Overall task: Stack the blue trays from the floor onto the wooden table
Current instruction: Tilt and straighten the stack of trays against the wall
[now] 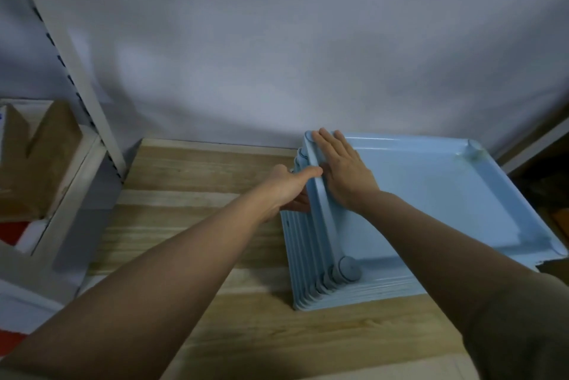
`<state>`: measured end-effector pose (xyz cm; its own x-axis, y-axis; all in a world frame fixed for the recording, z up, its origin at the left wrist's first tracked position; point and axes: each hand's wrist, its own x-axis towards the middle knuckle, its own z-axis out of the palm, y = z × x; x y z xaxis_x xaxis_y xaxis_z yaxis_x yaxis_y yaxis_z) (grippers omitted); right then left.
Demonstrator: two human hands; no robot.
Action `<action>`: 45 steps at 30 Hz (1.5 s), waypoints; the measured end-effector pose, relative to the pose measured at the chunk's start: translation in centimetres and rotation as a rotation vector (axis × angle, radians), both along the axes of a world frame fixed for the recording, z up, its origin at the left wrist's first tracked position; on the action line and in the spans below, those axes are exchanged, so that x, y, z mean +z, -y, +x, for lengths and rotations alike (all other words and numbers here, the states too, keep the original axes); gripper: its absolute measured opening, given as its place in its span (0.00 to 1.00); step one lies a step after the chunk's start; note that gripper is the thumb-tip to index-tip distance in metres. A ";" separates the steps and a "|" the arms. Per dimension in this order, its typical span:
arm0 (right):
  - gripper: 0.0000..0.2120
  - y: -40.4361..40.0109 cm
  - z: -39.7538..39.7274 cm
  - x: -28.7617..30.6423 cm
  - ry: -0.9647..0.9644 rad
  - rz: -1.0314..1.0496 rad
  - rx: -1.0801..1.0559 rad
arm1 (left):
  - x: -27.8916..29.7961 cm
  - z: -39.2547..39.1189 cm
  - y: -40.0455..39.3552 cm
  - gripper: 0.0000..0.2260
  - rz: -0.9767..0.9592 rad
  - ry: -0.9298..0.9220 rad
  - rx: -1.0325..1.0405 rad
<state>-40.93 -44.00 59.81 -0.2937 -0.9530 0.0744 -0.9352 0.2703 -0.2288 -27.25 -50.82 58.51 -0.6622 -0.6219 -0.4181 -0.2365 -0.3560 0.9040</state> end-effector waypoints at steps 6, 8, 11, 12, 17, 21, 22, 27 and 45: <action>0.32 0.0 0.2 0.3 0.025 -0.025 -0.013 | 0.6 -0.6 0.3 0.22 0.029 -0.008 0.033; 0.34 0.0 0.1 0.4 0.020 -0.019 -0.027 | 0.7 -0.7 0.5 0.21 0.022 0.004 0.052; 0.35 -0.1 0.1 0.7 0.018 -0.016 -0.034 | 0.5 -1.0 0.7 0.21 0.017 0.029 0.039; 0.36 -0.2 0.2 0.8 0.018 -0.018 -0.034 | 0.4 -1.1 0.7 0.21 0.022 0.028 0.031; 0.36 -0.1 0.3 1.1 0.000 -0.037 -0.038 | 0.9 -1.4 0.7 0.17 0.033 0.050 0.016; 0.37 0.1 0.0 1.1 -0.038 -0.043 -0.023 | 1.4 -2.3 0.8 0.18 0.030 0.092 0.049; 0.37 0.2 0.0 1.1 -0.060 -0.038 -0.021 | 1.4 -2.5 0.9 0.19 0.018 0.098 0.061; 0.32 0.5 -0.2 1.1 -0.159 -0.065 -0.010 | 1.0 -3.0 1.1 0.21 -0.006 0.106 0.078; 0.15 5.0 -1.0 2.8 -0.108 0.141 -0.138 | 1.1 -2.9 0.8 0.23 -0.022 0.142 0.040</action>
<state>-41.91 -49.03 62.62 -0.4195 -0.9076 -0.0182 -0.9042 0.4195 -0.0800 -30.12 -51.66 59.64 -0.5721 -0.6564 -0.4917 -0.3482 -0.3483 0.8703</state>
